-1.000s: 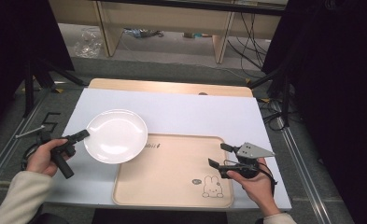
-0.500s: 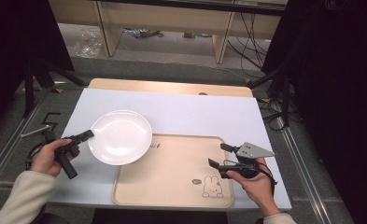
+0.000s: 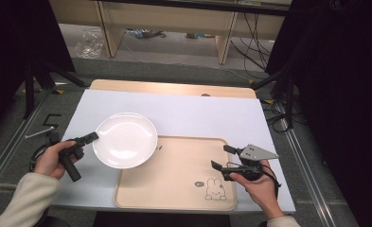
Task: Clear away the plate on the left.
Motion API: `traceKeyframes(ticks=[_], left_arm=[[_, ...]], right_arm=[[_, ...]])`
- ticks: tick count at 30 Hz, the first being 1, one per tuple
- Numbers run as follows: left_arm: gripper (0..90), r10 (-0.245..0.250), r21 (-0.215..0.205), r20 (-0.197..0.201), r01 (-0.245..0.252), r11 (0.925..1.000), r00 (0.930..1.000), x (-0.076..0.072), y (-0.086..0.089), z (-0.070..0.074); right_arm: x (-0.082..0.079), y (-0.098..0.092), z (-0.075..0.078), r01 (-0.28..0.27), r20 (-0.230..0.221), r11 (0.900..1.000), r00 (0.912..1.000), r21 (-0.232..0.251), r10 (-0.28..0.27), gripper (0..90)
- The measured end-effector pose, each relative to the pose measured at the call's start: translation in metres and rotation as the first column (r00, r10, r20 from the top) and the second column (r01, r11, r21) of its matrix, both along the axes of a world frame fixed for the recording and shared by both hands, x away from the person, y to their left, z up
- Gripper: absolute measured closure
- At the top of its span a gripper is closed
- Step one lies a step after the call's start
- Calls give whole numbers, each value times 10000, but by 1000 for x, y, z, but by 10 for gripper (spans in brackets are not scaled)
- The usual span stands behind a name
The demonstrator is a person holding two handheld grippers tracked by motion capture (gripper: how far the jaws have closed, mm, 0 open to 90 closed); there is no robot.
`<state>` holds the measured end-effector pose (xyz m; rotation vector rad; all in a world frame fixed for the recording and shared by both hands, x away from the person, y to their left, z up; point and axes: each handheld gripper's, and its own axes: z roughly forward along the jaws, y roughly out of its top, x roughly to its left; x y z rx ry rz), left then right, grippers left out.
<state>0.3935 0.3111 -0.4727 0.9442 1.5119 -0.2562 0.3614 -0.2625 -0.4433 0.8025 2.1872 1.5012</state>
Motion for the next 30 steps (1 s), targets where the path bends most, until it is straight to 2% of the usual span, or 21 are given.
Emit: traceKeyframes(ticks=[2, 3, 18, 22, 30], left_arm=[[860, -33, -16, 0, 33, 10000, 10000, 0, -1, 0], [859, -49, -38, 16, 49, 10000, 10000, 0, -2, 0], [857, -210, 27, -33, 210, 9998, 9998, 1, -10, 0], [858, -271, 44, 101, 271, 9996, 9996, 1, -11, 0], [857, -335, 31, 87, 335, 9994, 9994, 1, -15, 1]], right_arm=[[0, 0, 0, 1, -5, 10000, 10000, -2, -1, 223], [-1, -1, 1, 83, -65, 9998, 9999, -170, -85, 223], [0, -2, 1, 95, -15, 9997, 10000, -225, -95, 223], [0, -2, 1, 81, -22, 9997, 10000, -217, -81, 223], [-1, -2, 1, 79, -24, 9997, 10000, -226, -79, 223]])
